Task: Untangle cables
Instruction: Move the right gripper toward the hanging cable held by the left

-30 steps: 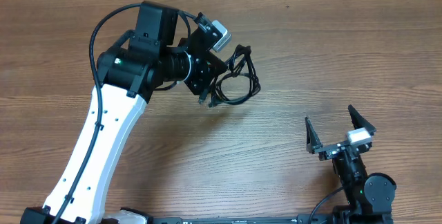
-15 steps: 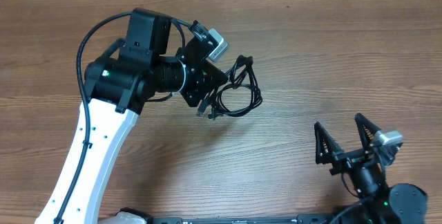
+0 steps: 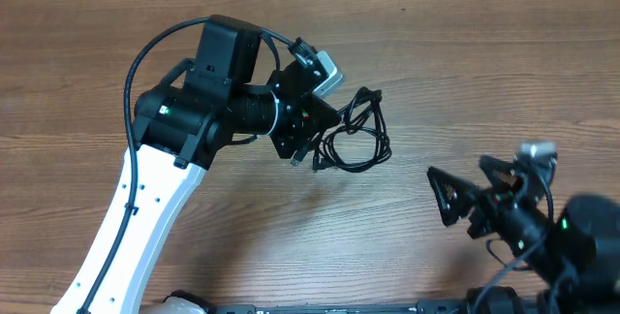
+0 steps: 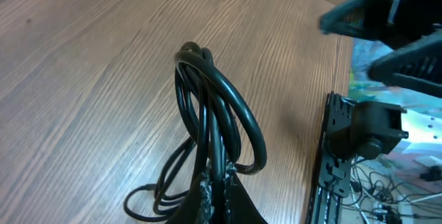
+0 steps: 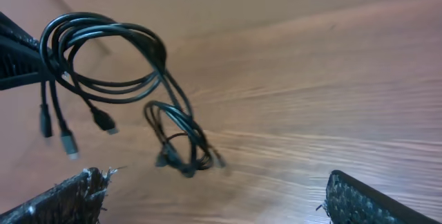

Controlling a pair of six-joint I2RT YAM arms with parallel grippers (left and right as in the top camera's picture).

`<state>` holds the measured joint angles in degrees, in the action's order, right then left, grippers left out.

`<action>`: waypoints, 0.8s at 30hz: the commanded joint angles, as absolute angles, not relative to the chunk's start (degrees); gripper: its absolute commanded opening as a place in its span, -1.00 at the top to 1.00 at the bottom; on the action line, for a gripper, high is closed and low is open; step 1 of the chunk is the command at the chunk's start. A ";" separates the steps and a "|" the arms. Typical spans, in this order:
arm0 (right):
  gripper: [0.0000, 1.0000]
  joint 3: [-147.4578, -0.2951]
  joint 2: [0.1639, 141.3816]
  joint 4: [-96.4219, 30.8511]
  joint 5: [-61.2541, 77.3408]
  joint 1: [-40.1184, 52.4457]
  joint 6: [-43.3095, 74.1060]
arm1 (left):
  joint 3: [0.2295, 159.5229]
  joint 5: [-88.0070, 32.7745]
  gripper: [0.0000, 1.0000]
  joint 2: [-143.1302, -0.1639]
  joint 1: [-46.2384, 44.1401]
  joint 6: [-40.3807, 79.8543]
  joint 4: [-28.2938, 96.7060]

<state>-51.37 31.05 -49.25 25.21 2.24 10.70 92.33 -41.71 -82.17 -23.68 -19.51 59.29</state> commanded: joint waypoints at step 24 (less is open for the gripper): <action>-0.62 -52.95 40.64 -40.93 37.85 2.20 5.63 | 94.02 -62.89 0.92 -80.90 -24.45 -25.76 51.62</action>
<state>-51.66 40.77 -41.56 36.84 2.24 9.19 92.36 -58.59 -82.17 -24.03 -24.27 52.07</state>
